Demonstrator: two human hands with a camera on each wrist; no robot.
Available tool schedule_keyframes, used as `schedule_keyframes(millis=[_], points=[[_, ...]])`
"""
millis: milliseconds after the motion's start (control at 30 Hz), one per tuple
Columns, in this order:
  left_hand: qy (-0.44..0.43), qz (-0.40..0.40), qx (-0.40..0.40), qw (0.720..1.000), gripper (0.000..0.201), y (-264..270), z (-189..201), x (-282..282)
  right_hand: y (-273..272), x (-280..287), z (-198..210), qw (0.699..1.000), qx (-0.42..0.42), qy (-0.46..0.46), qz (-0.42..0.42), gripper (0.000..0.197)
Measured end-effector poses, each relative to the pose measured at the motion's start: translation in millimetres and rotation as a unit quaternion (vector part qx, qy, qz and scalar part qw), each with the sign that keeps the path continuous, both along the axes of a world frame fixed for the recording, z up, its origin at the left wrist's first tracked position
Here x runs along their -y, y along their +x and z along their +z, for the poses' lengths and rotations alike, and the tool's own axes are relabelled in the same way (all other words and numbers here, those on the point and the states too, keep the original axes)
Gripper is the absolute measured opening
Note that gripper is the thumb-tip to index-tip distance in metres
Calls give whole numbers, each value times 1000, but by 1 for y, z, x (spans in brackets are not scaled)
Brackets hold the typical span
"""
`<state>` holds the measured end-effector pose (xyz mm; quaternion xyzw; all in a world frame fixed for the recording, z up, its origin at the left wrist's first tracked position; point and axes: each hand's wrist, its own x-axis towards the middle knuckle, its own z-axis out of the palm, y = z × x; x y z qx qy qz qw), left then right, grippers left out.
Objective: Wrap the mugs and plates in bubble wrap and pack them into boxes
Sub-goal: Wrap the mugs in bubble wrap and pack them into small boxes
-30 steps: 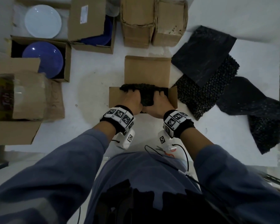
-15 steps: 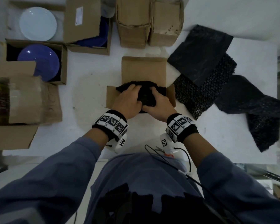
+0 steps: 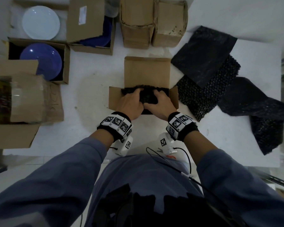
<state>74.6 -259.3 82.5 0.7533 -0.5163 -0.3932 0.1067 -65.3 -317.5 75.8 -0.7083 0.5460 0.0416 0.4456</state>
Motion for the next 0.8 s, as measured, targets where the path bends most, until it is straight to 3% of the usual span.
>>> schedule_keyframes(millis=[200, 367, 467, 567, 733, 800], points=[[29, -8, 12, 999, 49, -4, 0, 2, 5, 3, 0, 999, -9, 32, -15, 55], [54, -11, 28, 998, 49, -6, -4, 11, 8, 7, -1, 997, -25, 62, -38, 34], [48, -29, 35, 998, 52, -4, -6, 9, 16, 8, 3, 993, -34, 83, -82, 47], [94, -37, 93, 991, 49, -13, -4, 12, 20, 6, 2, 992, -74, 84, -53, 68], [133, -35, 91, 986, 36, -12, -1, 23, 24, 6, 7, 991, -75, 99, -57, 71], [131, -20, 61, 989, 32, -9, 3, 23, 22, 6, 14, 993, -56, 89, -57, 55]])
